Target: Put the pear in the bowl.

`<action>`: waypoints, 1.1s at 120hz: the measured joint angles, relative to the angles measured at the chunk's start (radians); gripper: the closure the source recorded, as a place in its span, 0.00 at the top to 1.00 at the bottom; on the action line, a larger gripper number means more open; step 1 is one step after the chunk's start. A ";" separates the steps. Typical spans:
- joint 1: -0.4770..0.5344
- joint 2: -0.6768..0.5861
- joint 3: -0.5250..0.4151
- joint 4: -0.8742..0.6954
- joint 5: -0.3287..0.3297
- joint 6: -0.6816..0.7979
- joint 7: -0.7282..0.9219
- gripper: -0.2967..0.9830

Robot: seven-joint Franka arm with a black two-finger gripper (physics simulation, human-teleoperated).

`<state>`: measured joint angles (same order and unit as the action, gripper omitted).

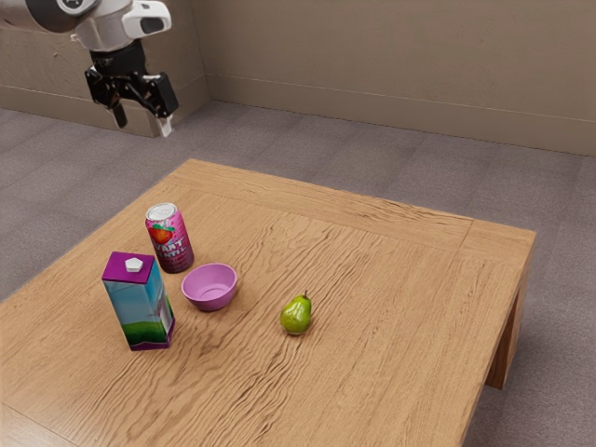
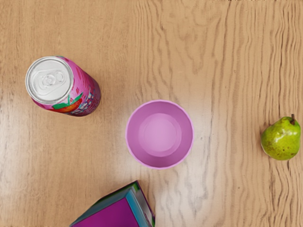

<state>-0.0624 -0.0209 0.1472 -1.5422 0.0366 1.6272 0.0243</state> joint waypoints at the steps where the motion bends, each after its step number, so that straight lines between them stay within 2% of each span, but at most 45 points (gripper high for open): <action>1: 0.002 0.000 0.000 0.000 0.000 0.000 0.000 0.77; 33: 0.014 0.001 0.021 0.000 -0.028 -0.002 0.006 0.77; 53: 0.086 0.026 -0.057 -0.061 -0.028 0.010 0.007 0.77; 71: 0.095 0.047 -0.090 -0.228 -0.042 0.121 0.005 0.77; 85: 0.053 0.077 -0.110 -0.338 -0.061 0.237 0.002 0.77; 101: -0.022 0.173 -0.157 -0.364 -0.076 0.352 0.000 0.77; 132: -0.018 0.310 -0.225 -0.367 -0.096 0.520 -0.007 0.77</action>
<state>-0.0804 0.2894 -0.0774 -1.9096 -0.0597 2.1476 0.0176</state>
